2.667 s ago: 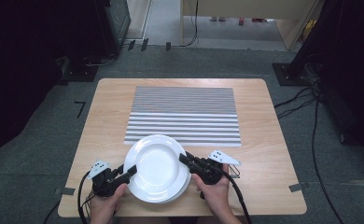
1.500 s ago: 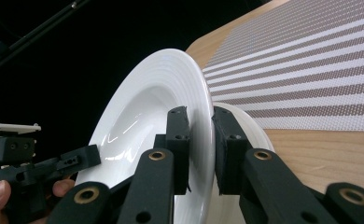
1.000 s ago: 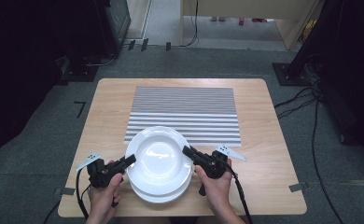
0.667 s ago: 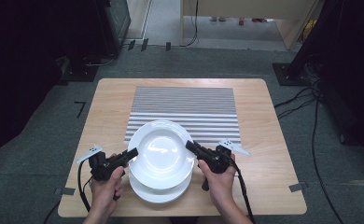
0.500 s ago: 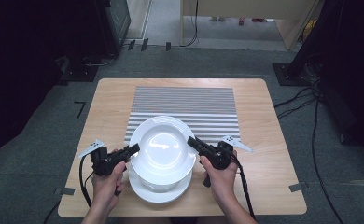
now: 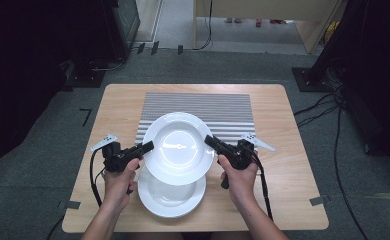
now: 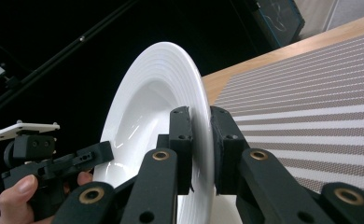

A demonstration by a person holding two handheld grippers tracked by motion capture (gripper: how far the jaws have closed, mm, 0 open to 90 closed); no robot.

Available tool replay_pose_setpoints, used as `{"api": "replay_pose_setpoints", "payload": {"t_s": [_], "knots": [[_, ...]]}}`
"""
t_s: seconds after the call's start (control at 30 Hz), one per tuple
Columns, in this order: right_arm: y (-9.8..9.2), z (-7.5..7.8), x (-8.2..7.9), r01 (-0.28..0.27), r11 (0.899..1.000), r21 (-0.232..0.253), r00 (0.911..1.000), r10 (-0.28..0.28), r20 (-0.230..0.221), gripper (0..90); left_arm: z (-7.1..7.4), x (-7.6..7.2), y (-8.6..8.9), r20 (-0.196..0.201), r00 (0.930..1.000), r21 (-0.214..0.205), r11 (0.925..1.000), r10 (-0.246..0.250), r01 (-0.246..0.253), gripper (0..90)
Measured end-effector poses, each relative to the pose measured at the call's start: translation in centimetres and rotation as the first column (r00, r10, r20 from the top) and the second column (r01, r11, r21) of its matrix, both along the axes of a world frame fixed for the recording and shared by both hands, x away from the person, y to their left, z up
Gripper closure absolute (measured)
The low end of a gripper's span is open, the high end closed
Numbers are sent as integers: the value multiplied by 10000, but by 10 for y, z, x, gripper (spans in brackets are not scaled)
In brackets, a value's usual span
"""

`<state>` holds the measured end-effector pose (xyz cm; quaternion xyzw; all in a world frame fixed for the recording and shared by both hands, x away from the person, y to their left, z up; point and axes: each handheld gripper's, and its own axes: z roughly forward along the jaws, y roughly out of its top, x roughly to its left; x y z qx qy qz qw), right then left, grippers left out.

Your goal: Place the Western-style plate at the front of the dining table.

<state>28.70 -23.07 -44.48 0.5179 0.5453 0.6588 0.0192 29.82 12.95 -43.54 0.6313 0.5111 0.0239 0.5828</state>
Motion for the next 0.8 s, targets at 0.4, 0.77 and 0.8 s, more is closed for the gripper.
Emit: {"api": "replay_pose_setpoints", "payload": {"t_s": [0.4, 0.77, 0.8], "knots": [[-12, -1, 27, 297, 9996, -7, 9994, -298, -175, 817, 1, 32, -12, -209, 9994, 65, 9996, -267, 268, 755], [-26, -5, 47, 439, 9990, -6, 9975, -439, -550, 804, 1, 58, -23, -241, 9970, -38, 9973, -729, 729, 771], [-27, -6, 49, 446, 9990, 13, 9972, -445, -605, 803, 1, 60, -24, -258, 9972, -84, 9975, -700, 699, 773]]}}
